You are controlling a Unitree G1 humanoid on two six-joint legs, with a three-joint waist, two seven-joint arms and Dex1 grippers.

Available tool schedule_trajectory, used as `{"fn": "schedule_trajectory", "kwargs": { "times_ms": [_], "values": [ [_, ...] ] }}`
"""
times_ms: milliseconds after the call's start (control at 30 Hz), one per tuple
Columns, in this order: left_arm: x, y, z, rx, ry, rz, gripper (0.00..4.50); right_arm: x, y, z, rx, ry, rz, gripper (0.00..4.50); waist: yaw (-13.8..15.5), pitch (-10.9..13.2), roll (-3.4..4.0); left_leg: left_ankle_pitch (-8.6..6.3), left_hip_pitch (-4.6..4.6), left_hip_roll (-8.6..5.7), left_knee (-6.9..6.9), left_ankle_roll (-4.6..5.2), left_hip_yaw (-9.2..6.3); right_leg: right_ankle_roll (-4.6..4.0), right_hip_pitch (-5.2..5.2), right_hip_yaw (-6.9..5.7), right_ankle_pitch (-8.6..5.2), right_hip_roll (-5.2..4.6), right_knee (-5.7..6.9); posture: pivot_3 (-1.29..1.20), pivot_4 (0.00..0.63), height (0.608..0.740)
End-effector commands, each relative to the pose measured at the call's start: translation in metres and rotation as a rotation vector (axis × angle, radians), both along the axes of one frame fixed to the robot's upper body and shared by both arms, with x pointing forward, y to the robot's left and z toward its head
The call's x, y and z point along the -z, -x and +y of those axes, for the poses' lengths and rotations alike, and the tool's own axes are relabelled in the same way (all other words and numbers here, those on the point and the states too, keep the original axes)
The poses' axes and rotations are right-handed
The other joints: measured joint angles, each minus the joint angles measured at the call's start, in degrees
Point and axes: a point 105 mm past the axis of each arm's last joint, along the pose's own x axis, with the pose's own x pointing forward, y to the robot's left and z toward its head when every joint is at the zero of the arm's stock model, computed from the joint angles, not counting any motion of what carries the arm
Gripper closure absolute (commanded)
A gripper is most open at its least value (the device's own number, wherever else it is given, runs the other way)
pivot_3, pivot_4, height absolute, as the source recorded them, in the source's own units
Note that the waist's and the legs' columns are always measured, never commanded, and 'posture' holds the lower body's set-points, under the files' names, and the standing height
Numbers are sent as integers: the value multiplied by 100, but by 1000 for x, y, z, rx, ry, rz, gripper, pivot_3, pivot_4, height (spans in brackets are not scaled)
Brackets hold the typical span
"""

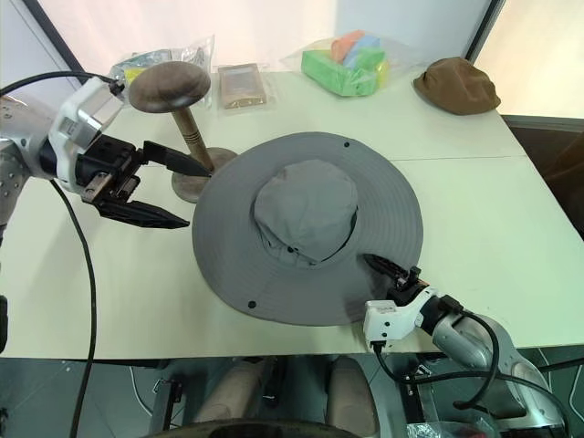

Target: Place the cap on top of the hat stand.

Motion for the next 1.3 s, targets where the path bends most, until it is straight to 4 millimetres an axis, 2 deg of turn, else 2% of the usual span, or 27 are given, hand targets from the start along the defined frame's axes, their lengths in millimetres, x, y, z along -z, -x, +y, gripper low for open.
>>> {"fn": "schedule_trajectory", "kwargs": {
  "times_ms": [33, 67, 233, 333, 500, 600, 700, 867, 967, 1100, 1300],
  "values": [
    [-11, 6, 3, -11, 9, -48, 0, -9, -1, 0, -15, -15, -26, 3971, 6, 0, 0, 0, 0, 0, 0, -1, 0, 0, -1, 1, 0, 1, 1, 0, 150, 735],
    [-11, 6, 3, -14, 9, -48, 0, -9, -1, -1, -11, -18, -23, 4471, 8, -1, -1, 0, 0, 0, 0, -1, 0, 0, 0, 1, 0, 2, 1, 0, 150, 735],
    [-10, 5, 7, -58, 25, -54, 0, -28, -9, -10, 114, -216, 18, 4471, 8, -1, -3, 0, 3, 5, -1, -1, 0, -1, 2, 3, 0, 3, 2, 0, 150, 735],
    [-15, 1, 14, -124, 72, -62, 0, -56, -18, -15, 181, -423, 65, 4471, 3, -1, -3, 0, 3, 6, 0, -1, -1, -3, 2, 3, 2, 5, 2, 0, 150, 735],
    [-31, -1, 33, -258, 166, -89, 0, -107, -30, -27, 202, -630, 112, 4471, -10, -1, -2, 0, 2, 9, 0, 0, -1, -3, -1, 4, 5, 5, 2, 0, 150, 735],
    [-47, 2, 48, -355, 261, -101, 0, -146, -46, -34, 186, -732, 82, 4471, -11, 0, -1, 0, 1, 11, -1, 0, -1, 9, -3, 2, 12, 6, 2, 0, 150, 735],
    [-52, 7, 60, -433, 321, -105, 0, -177, -63, -28, 127, -798, 64, 4471, -65, 1, 0, 0, 0, 12, -4, 0, 0, 8, -6, 1, 13, 4, 1, 0, 150, 735],
    [-40, 19, 74, -530, 305, -106, 0, -226, -105, 1, 17, -896, 55, 4471, -174, 1, 1, 0, 1, 16, -9, -1, 7, 2, -13, 1, 20, 3, 0, 0, 150, 735],
    [-41, 26, 82, -580, 317, -121, 0, -244, -130, 5, 28, -907, 46, 4471, -165, 2, 1, 1, -2, 18, -13, -2, 7, -3, -17, 0, 23, 4, 0, 0, 150, 735],
    [-41, 32, 88, -635, 339, -149, 0, -264, -154, -14, 106, -883, -23, 4471, -103, 3, 1, 0, -5, 16, -12, -2, 7, -4, -22, -2, 25, 4, -9, 0, 150, 735],
    [-35, 37, 88, -665, 350, -152, 0, -278, -164, -42, 173, -904, -25, 4471, -131, 4, 2, -1, -5, 15, -11, -3, 8, -13, -20, -3, 32, 5, -23, 0, 150, 735]
  ]
}}
